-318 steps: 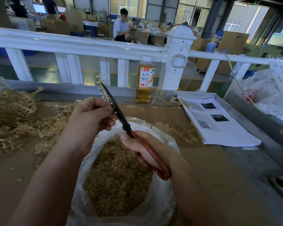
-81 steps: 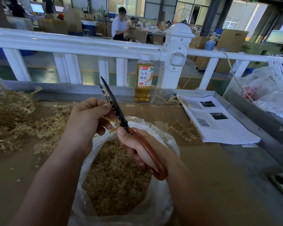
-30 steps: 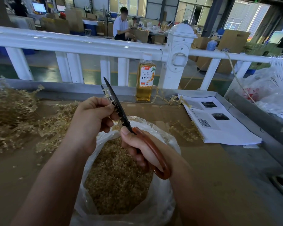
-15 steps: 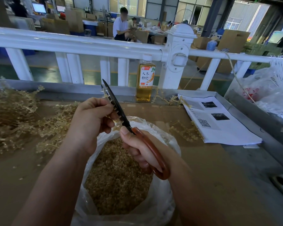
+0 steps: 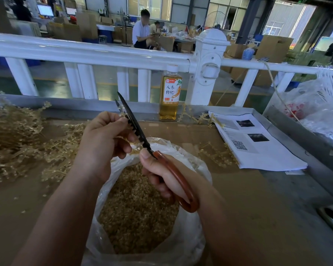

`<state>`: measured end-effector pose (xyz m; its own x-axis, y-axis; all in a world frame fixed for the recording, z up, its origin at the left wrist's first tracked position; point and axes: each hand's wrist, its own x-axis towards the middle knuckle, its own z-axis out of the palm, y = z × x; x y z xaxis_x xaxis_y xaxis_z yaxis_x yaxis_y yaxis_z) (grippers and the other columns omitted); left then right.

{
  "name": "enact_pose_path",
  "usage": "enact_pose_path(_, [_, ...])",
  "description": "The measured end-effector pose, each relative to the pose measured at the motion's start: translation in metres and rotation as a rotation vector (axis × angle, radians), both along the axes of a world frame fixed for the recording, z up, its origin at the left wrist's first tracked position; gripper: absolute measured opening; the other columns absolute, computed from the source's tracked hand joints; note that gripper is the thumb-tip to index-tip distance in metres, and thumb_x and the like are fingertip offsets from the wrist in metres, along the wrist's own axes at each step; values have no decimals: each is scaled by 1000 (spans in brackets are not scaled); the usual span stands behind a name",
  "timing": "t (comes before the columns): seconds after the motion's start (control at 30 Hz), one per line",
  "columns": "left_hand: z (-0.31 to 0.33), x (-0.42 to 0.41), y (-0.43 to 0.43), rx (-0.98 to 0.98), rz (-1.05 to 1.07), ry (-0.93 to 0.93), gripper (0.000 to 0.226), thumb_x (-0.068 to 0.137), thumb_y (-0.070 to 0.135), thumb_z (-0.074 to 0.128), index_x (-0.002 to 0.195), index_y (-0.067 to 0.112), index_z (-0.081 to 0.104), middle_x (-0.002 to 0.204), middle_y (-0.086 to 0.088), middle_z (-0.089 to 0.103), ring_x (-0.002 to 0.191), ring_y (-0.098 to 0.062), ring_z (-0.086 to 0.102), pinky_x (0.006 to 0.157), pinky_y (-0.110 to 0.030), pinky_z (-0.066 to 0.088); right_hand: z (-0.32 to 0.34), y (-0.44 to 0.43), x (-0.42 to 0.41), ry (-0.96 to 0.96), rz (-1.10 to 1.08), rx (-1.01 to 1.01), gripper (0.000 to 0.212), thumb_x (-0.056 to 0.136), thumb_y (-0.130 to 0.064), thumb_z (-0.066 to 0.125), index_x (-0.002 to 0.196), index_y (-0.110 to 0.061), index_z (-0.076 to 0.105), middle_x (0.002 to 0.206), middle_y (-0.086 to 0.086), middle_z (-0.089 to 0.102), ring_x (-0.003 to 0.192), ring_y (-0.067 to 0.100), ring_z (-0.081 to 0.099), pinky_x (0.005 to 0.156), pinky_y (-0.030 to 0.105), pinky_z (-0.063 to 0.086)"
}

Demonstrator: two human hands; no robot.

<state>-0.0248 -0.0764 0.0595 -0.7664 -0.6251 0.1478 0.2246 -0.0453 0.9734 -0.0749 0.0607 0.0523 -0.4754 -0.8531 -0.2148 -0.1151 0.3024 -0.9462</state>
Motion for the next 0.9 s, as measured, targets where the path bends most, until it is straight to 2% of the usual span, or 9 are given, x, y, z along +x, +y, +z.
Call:
enact_pose_path(0.23, [2, 1, -3, 56, -2, -14, 28, 92, 9, 47, 65, 16, 48, 44, 3, 53, 33, -9, 37, 35, -11, 26, -1, 1, 2, -36, 4, 4, 43, 56, -71, 37, 73, -32, 43, 59, -6, 36, 35, -1, 32, 40, 17, 25])
enact_pose_path(0.3, [3, 1, -3, 53, -2, -21, 28, 92, 9, 47, 65, 15, 48, 44, 4, 51, 33, -8, 36, 35, -11, 25, 2, 1, 3, -10, -3, 23, 36, 69, -69, 39, 73, -34, 43, 59, -5, 38, 39, 1, 33, 43, 19, 27])
enact_pose_path(0.37, [3, 2, -3, 42, -4, -28, 28, 92, 10, 47, 65, 15, 48, 43, 3, 52, 32, -8, 35, 35, -11, 25, 4, 1, 1, 60, -5, 54, 28, 88, -58, 40, 73, -33, 42, 59, -5, 41, 43, 5, 36, 45, 21, 31])
enact_pose_path(0.4, [3, 2, -2, 31, -4, -30, 27, 92, 10, 48, 65, 15, 48, 44, 2, 53, 31, -8, 35, 34, -11, 25, 5, 1, 1, 104, -9, 71, 28, 92, -53, 39, 73, -32, 41, 60, -5, 42, 44, 6, 37, 47, 21, 33])
enact_pose_path(0.53, [3, 2, 3, -18, -15, -34, 23, 92, 10, 49, 69, 13, 50, 47, 0, 59, 32, -7, 39, 33, -12, 27, 3, 0, -1, 193, -49, 126, 28, 93, -51, 42, 75, -29, 42, 62, -6, 45, 48, 4, 40, 51, 20, 34])
enact_pose_path(0.9, [3, 3, 4, -22, -58, -49, 23, 92, 11, 49, 70, 12, 53, 49, 0, 59, 34, -8, 41, 33, -13, 28, 3, 0, -2, 157, -59, 113, 28, 95, -45, 41, 74, -28, 42, 64, -3, 43, 52, 9, 39, 52, 23, 33])
